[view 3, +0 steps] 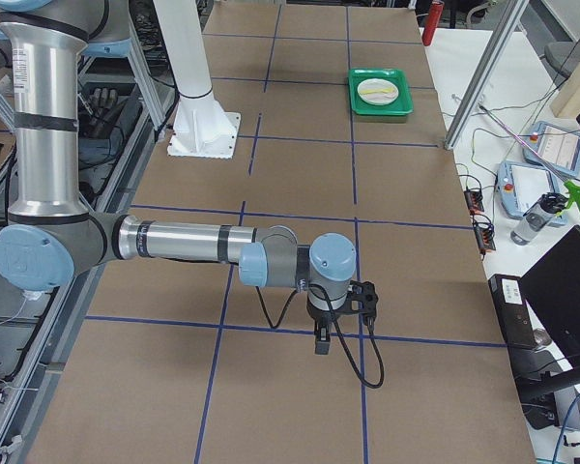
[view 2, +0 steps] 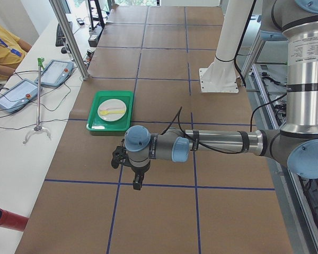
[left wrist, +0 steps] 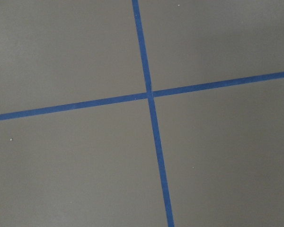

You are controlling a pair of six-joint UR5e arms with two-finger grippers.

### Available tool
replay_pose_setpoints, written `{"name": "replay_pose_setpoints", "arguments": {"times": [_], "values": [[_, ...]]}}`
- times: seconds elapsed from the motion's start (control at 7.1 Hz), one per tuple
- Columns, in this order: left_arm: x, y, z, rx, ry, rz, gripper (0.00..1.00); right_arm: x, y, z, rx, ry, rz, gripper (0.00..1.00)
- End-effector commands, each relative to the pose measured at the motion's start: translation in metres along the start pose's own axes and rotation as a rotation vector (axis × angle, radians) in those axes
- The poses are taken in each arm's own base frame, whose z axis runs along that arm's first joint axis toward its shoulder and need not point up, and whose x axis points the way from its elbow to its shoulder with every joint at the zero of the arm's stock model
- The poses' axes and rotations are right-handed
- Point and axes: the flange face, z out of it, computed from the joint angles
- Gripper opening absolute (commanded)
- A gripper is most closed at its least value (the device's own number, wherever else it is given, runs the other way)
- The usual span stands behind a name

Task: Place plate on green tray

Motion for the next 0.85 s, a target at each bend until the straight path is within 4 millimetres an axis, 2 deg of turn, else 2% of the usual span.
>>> {"name": "replay_pose_setpoints", "arguments": {"times": [0.0, 0.7], "values": [[0.0006, 0.0022, -0.0012, 0.002, 0.0, -0.001, 1.0, 0.0001, 0.0, 0.0, 0.0, 0.001, 0.0, 1.0], [0.0027, -0.0027, -0.0045, 0.011, 0.001, 0.001, 1.0, 0.0001, 0.0, 0.0, 0.0, 0.001, 0.0, 1.0]]}}
